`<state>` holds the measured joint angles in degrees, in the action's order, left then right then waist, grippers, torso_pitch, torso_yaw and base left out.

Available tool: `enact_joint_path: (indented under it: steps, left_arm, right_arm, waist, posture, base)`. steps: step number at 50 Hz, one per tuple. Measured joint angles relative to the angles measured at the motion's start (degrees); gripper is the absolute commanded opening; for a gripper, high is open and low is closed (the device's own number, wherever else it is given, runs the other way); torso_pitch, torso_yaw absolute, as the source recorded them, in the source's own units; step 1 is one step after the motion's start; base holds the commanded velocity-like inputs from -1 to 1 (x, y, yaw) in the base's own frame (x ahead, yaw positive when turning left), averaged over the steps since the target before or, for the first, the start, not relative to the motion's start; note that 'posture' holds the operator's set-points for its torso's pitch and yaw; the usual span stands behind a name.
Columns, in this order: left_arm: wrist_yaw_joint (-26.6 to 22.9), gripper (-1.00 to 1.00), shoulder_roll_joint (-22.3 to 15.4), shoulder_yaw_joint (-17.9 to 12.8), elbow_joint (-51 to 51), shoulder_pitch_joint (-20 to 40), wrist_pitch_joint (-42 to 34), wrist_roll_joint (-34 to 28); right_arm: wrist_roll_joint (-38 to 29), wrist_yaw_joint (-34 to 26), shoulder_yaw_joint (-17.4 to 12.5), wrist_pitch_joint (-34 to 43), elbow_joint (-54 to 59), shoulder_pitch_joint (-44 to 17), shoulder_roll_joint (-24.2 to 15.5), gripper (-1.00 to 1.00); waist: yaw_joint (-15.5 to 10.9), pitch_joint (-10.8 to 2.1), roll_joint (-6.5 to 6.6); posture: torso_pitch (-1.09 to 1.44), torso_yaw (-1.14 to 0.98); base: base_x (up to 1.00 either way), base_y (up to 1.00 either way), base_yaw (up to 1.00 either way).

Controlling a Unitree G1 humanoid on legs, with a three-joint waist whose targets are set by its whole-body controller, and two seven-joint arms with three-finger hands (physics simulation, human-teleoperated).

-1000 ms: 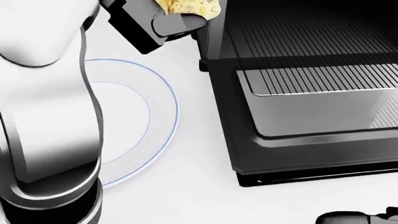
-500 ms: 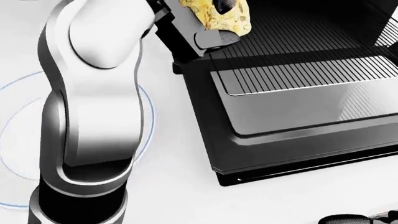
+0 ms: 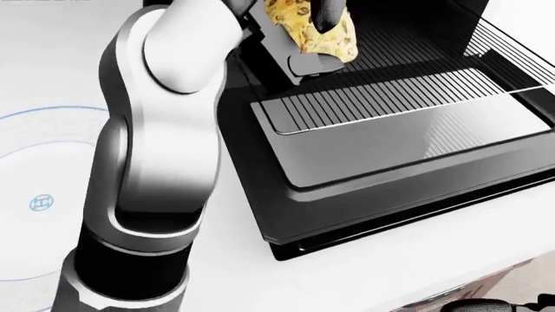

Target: Place the scone on the rack of the toaster oven.

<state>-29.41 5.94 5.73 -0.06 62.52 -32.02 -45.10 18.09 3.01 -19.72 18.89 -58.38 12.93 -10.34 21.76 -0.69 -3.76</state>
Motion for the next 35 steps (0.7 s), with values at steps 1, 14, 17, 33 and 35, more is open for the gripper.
enact_joint_path:
  steps: [1,14,17,33,35]
  left_arm:
    - [0.6,-1.0,0.0,-0.1,0.7,0.1,0.4,0.3]
    - [4.8,-1.0,-0.1,0.2,5.1,0.0,3.3,2.7]
    - [5.1,-1.0,0.0,0.3,5.9,0.1,3.8,3.0]
    - [5.3,-1.0,0.5,0.8,8.2,-1.5,5.1,2.5]
    - [5.3,-0.99,0.6,0.7,8.4,-1.6,5.4,2.4]
  right_arm:
    - [-0.1,-0.3,-0.1,0.0,0.1,0.2,0.2,1.0]
    - [-2.2,-2.6,-0.2,0.1,0.1,0.0,2.8,1.0]
    - [-3.2,-3.4,-0.1,0.4,0.1,-0.3,3.8,1.0]
    - [-2.7,-3.4,-0.8,0.5,0.1,-0.3,3.1,1.0]
    - [-2.7,-3.3,-0.9,0.6,0.1,-0.3,2.9,1.0]
  waist:
    - [0.1,-0.04,0.04]
    - [1.2,-0.63,0.61]
    - [1.4,-0.78,0.72]
    - [2.0,-1.15,1.09]
    - [2.1,-1.26,1.07]
  posture:
    - [0.0,-0.34]
    - [0.0,-0.34]
    - [0.0,-0.34]
    - [0.0,-0.34]
    - [0.0,-0.34]
  base:
    - [0.0,0.0,0.0]
    - [0.0,0.0,0.0]
    - [0.0,0.0,0.0]
    - [0.0,0.0,0.0]
    - [0.0,0.0,0.0]
